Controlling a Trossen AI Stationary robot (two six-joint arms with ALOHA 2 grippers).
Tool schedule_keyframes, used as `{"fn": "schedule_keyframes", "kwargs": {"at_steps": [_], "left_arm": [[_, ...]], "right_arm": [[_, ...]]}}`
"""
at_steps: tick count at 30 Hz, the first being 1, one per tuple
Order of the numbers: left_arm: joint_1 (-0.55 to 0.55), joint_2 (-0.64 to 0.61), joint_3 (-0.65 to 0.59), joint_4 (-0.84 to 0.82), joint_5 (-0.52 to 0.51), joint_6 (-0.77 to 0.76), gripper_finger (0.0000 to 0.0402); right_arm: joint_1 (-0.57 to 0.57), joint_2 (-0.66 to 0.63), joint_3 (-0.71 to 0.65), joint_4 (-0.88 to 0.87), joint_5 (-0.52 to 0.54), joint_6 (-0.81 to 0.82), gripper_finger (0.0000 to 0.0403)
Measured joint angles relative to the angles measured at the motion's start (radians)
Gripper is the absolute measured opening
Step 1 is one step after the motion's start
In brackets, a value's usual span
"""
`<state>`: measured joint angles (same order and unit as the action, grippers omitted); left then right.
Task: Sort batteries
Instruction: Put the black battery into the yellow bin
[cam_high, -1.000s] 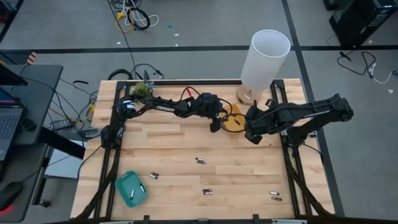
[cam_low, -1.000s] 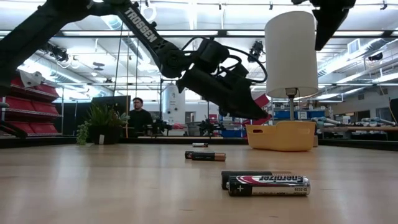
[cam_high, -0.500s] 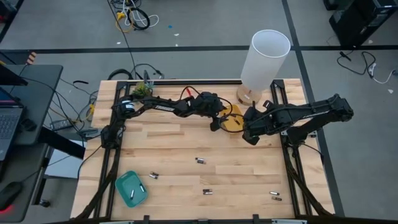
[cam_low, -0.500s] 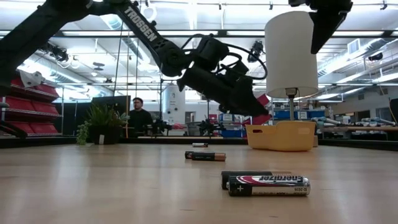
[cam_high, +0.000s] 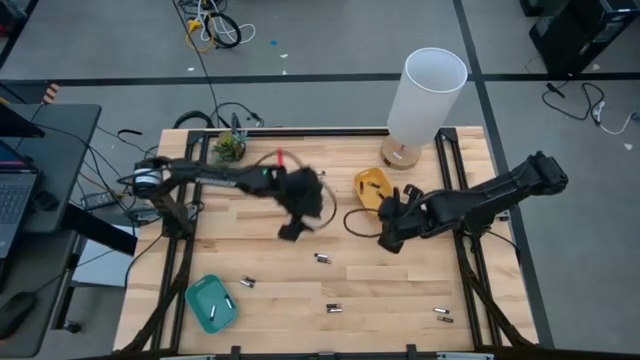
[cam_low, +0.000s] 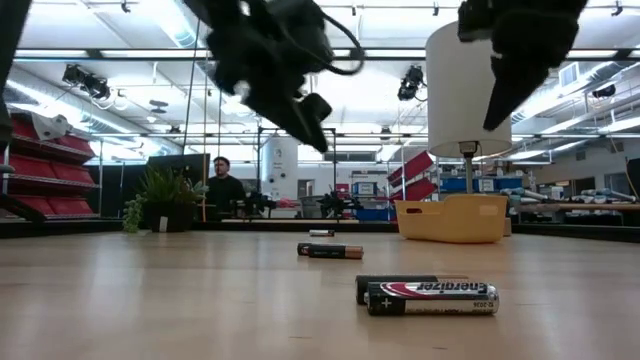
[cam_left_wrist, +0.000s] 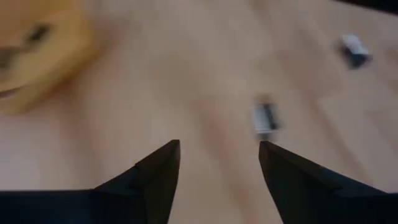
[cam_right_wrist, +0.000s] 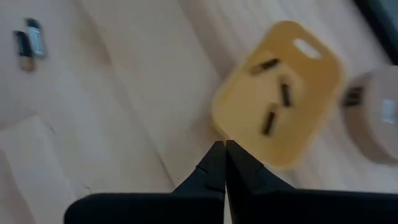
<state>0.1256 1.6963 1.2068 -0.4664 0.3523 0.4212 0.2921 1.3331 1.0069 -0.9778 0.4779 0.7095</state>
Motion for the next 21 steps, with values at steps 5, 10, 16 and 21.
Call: {"fn": "schedule_keyframes", "kwargs": {"at_steps": [5, 10, 16, 21], "left_arm": [[-0.123, -0.038, -0.235, 0.345, -0.003, -0.143, 0.0207], [-0.239, -0.035, -0.392, 0.663, 0.002, -0.189, 0.0199], [-0.301, 0.027, -0.463, 0.908, -0.052, -0.191, 0.0197], [-0.303, 0.145, -0.454, 1.043, -0.137, -0.22, 0.0197]], "right_arm": [[0.032, 0.0, -0.153, 0.326, 0.0, -0.086, 0.0], [0.049, 0.0, -0.279, 0.602, -0.059, -0.164, 0.0], [0.03, 0.0, -0.35, 0.737, -0.075, -0.171, 0.0], [-0.002, 0.0, -0.352, 0.778, -0.076, -0.183, 0.0]]}}
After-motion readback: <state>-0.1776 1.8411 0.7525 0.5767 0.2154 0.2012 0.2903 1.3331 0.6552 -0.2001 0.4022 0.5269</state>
